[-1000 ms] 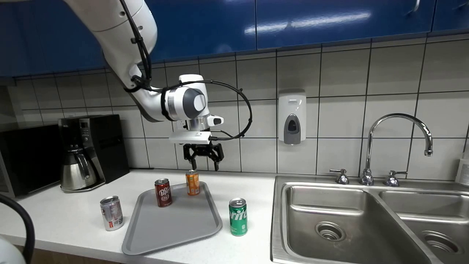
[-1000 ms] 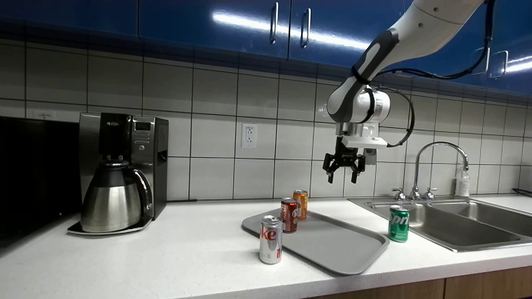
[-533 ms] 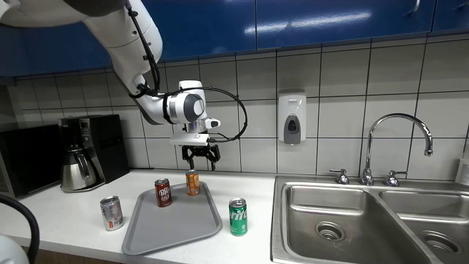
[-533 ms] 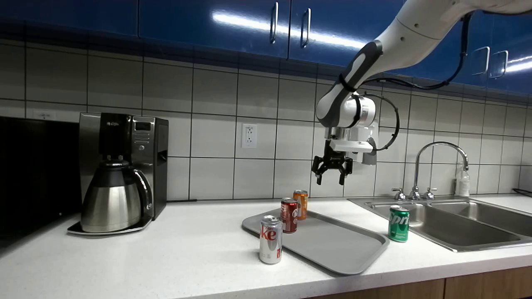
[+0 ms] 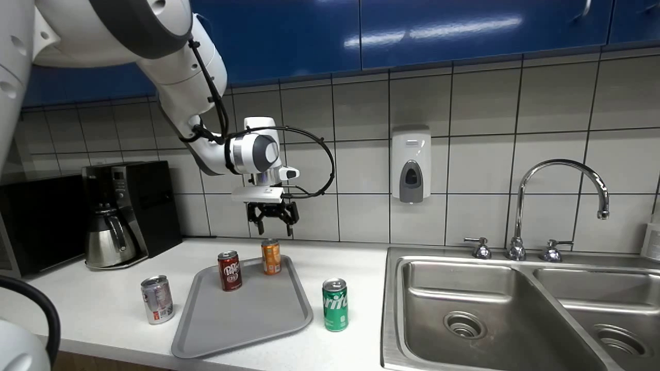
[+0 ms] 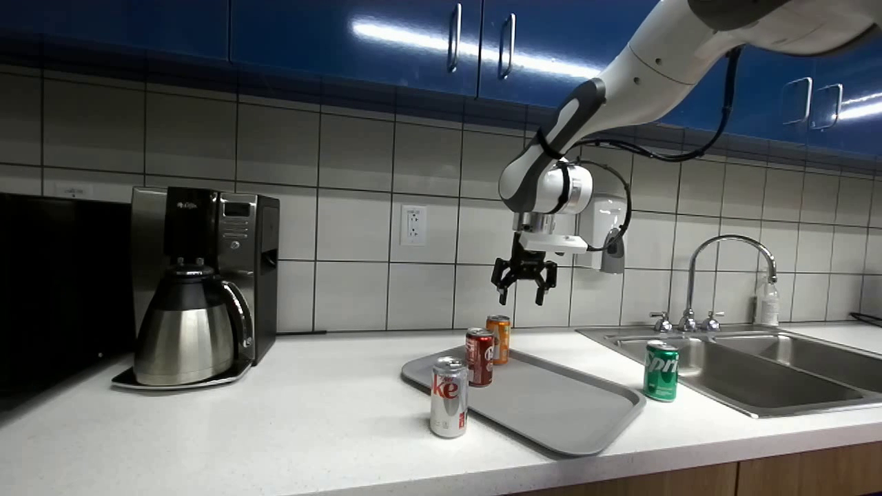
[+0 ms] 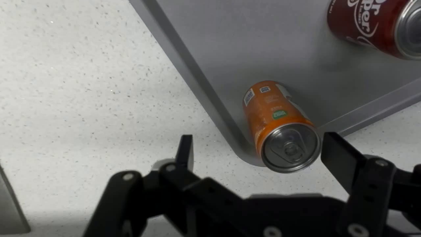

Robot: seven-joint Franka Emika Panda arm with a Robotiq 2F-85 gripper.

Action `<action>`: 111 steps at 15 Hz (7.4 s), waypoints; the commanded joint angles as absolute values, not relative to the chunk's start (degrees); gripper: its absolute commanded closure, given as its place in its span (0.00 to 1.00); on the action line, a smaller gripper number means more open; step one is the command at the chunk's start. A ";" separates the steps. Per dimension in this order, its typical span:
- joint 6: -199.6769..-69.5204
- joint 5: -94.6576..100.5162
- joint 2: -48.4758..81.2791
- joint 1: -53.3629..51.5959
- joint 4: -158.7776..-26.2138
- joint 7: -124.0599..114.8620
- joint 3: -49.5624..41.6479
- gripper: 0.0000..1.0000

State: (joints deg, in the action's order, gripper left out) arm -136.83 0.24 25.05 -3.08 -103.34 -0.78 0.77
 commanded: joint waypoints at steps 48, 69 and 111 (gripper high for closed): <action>-125.42 0.52 33.71 -4.53 -85.99 -3.61 0.76 0.62; -126.97 0.98 30.73 2.75 -92.06 -3.95 -4.32 0.62; -127.45 -1.11 26.31 3.95 -95.74 -0.26 -2.83 0.00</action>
State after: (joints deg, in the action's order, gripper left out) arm -127.16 -1.04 29.36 3.77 -93.35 -2.03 -3.56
